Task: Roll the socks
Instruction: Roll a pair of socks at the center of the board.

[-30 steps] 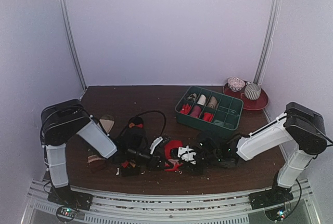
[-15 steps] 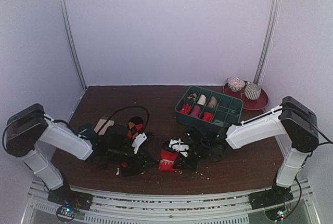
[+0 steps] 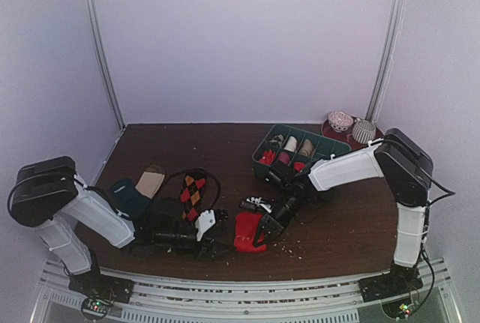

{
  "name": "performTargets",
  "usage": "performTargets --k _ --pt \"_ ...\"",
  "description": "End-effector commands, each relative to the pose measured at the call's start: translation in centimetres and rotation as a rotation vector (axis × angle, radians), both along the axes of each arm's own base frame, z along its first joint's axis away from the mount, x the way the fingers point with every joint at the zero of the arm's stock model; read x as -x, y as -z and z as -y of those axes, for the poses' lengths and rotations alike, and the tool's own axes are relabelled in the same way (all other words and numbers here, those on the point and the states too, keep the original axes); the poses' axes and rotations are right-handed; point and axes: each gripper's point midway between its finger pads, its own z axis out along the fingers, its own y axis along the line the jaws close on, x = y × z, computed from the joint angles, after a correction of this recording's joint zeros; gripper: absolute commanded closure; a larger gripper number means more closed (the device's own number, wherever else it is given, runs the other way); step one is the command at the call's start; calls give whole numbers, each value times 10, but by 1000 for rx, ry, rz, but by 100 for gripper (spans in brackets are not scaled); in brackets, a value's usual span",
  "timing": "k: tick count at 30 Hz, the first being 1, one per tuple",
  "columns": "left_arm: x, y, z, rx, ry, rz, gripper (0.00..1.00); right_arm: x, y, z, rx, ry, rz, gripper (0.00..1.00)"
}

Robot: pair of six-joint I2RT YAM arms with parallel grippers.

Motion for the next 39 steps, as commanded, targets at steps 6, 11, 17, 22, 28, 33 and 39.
performTargets --k 6,11,17,22,28,33,39 --pt "13 -2 26 62 79 42 49 14 36 21 151 23 -137 88" --pt "9 15 33 19 82 45 49 18 36 22 142 16 -152 88" --pt "3 30 36 -2 57 32 49 20 39 24 147 11 -158 88" --pt "5 52 35 -67 70 -7 68 21 37 22 136 8 -166 88" --pt "5 75 29 -149 43 -59 100 21 31 19 108 0 -169 87" --pt "-8 105 17 -285 -79 -190 100 3 5 4 5 16 -43 75" --pt "-2 124 -5 -312 -174 -530 100 -45 -78 -13 -274 166 384 63"
